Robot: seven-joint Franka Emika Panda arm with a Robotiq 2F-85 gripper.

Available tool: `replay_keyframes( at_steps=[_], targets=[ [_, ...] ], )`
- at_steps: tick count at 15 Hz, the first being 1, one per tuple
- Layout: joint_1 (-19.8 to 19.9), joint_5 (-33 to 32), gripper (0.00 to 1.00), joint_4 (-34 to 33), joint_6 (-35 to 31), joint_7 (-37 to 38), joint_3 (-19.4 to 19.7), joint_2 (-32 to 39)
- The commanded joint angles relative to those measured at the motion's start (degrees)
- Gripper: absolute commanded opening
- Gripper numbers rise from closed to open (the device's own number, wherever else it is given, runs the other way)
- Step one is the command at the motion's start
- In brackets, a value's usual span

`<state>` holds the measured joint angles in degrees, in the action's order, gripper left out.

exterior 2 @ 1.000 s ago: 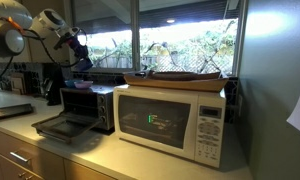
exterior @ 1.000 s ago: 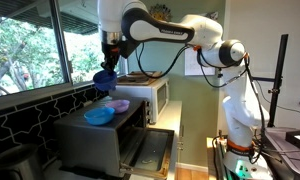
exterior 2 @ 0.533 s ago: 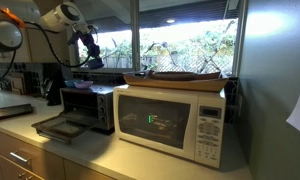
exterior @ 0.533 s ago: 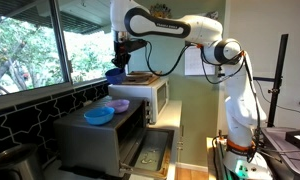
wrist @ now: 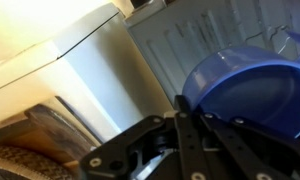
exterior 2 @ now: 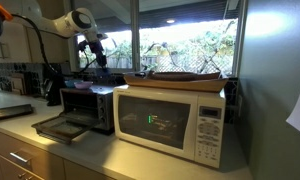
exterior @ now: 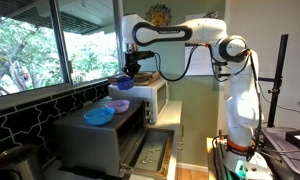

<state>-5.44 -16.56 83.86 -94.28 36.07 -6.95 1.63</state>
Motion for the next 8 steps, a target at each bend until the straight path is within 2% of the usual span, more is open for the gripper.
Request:
replay_keyframes(
  at_steps=[1,3,8],
  targets=[
    [1.4,2.5,0.01,12.0,-6.1,5.4,1.4,-6.4],
    [1.5,2.1,0.01,14.8,-7.5,9.5,1.9,-7.3],
    [1.7,4.1,0.01,19.0,-9.2,14.5,1.9,-8.5]
  ],
)
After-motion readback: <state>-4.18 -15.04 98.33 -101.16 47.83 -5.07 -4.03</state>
